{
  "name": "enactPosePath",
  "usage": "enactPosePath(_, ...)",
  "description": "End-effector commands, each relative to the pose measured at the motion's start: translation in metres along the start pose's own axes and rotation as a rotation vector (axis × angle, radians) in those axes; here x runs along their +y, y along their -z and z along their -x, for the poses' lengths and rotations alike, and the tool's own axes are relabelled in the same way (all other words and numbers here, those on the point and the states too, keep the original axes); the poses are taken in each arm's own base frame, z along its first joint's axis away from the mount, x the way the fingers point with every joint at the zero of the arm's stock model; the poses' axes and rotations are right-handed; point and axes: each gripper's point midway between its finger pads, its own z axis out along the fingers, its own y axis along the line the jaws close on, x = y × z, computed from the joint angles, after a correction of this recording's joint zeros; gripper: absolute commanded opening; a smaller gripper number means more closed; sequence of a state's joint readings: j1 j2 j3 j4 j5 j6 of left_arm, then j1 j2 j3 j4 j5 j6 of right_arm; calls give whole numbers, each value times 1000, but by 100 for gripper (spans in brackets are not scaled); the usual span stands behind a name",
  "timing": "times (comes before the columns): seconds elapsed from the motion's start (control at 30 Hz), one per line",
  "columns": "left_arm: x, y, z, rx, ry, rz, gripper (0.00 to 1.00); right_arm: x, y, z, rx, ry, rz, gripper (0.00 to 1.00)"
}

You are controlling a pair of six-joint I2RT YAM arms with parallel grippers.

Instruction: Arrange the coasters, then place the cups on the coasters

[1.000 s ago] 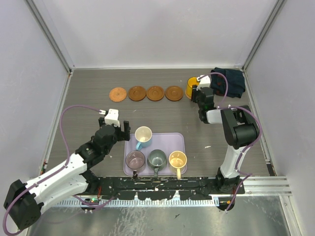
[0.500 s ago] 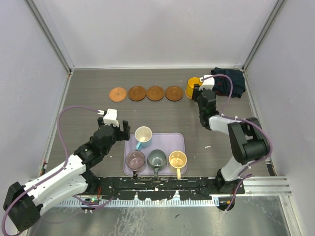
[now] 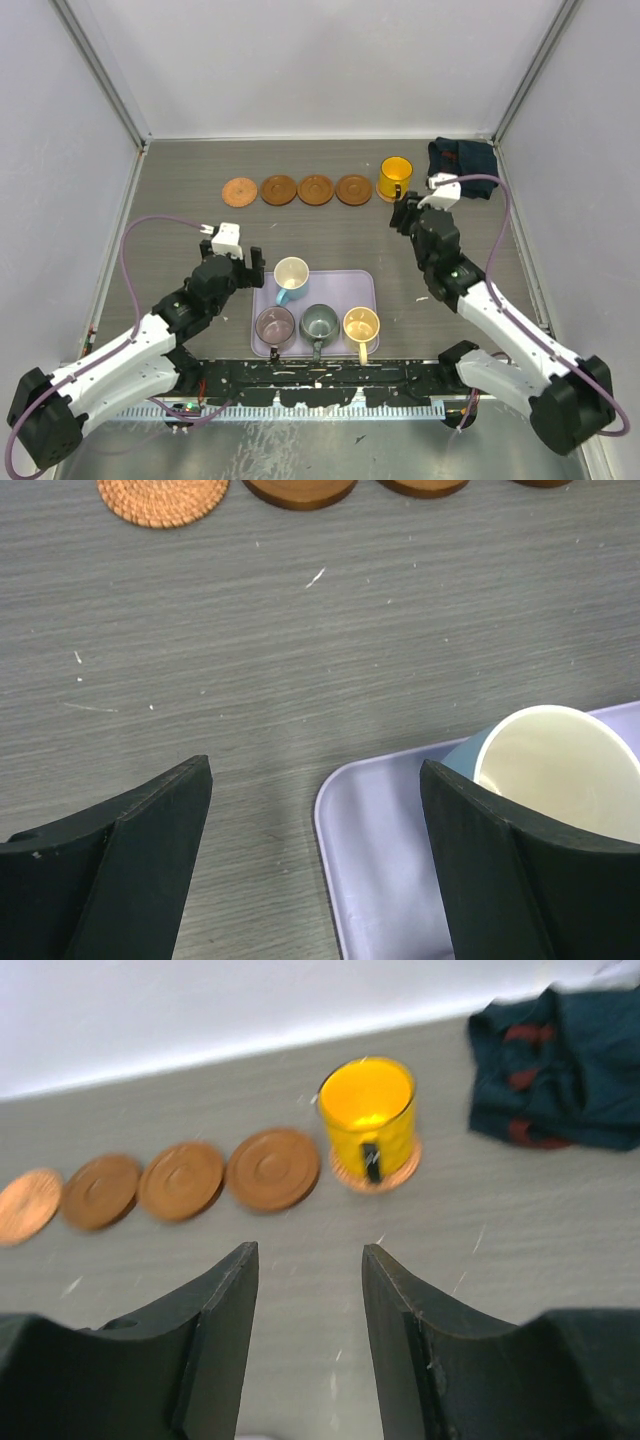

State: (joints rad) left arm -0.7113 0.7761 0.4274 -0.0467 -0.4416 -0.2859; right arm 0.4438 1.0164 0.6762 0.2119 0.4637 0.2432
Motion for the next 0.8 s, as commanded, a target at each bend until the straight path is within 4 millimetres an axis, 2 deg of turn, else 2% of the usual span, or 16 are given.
enactPosePath(0.0, -6, -1, 10, -3, 20, -17, 86, 14, 53, -55, 246, -35, 56, 51)
enactPosePath(0.17, -8, 3, 7, 17, 15, -38, 87, 30, 109, -95, 441, -42, 127, 47)
enactPosePath(0.3, -7, 9, 7, 18, 18, -44, 87, 39, 148, -112, 551, -60, 174, 45)
enactPosePath(0.37, -6, 11, 6, 20, 18, -45, 86, 42, 165, -118, 594, -57, 192, 50)
enactPosePath(0.47, -4, 13, 3, 28, 17, -42, 87, 45, 185, -126, 626, -53, 221, 63)
enactPosePath(0.67, -4, 15, -1, 46, 30, -44, 87, 56, 214, -153, 730, 20, 298, 71)
enactPosePath(0.77, -4, 17, -4, 57, 38, -43, 87, 59, 224, -160, 743, 48, 329, 79)
